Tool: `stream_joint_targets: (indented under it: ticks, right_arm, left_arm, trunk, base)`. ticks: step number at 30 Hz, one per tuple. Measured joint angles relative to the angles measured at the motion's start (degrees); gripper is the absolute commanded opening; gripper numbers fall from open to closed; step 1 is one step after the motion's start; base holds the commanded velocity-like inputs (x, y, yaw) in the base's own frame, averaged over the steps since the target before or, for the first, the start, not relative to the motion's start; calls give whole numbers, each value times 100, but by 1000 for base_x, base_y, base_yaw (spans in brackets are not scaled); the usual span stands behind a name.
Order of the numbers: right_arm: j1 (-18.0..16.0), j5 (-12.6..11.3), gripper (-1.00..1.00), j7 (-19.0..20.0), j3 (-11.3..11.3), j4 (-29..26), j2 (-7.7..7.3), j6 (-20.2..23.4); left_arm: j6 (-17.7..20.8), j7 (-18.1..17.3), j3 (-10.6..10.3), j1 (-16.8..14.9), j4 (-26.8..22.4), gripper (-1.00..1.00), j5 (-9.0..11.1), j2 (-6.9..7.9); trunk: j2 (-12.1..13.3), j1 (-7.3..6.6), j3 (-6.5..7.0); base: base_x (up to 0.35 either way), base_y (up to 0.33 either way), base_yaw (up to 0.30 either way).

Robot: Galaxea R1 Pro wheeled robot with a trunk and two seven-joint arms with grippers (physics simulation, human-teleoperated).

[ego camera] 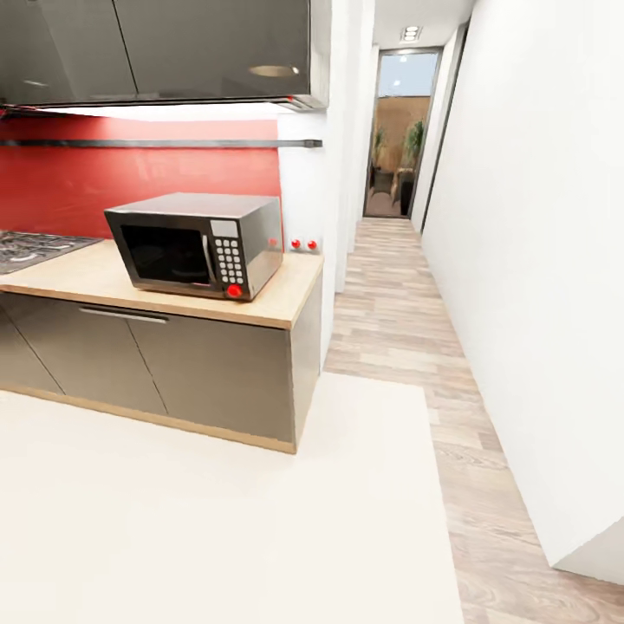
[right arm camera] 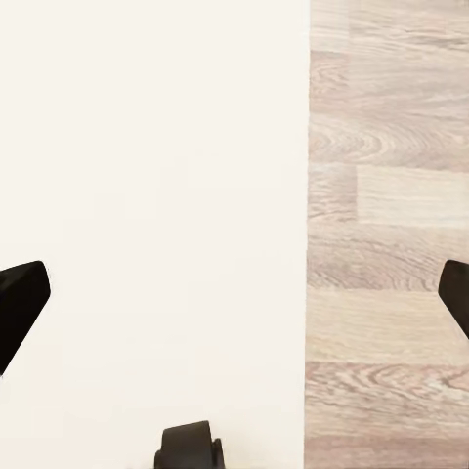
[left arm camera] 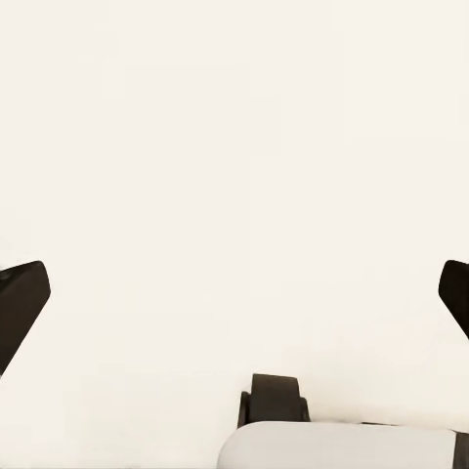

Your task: Set up a coffee station on the kitchen countertop: keep the coffee maker on the countertop, move the bottle of coffee from the kitchen shelf to the counter next to the coffee maker, place a paper coffee filter on top of the coffee maker, put the saucer next to the coffee maker with the coffee cup on the saucer, and place the electric kettle next to the coffee maker.

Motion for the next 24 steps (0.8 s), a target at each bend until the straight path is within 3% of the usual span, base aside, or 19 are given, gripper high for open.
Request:
stream_joint_targets:
  ticks: [24]
  right_arm:
    - [0, 4, 100, 0, 0, 8, 0, 6]
  left_arm:
    - [6, -4, -16, 3, 4, 100, -55, 3]
  trunk:
    - [0, 0, -50]
  base:
    - [0, 0, 271]
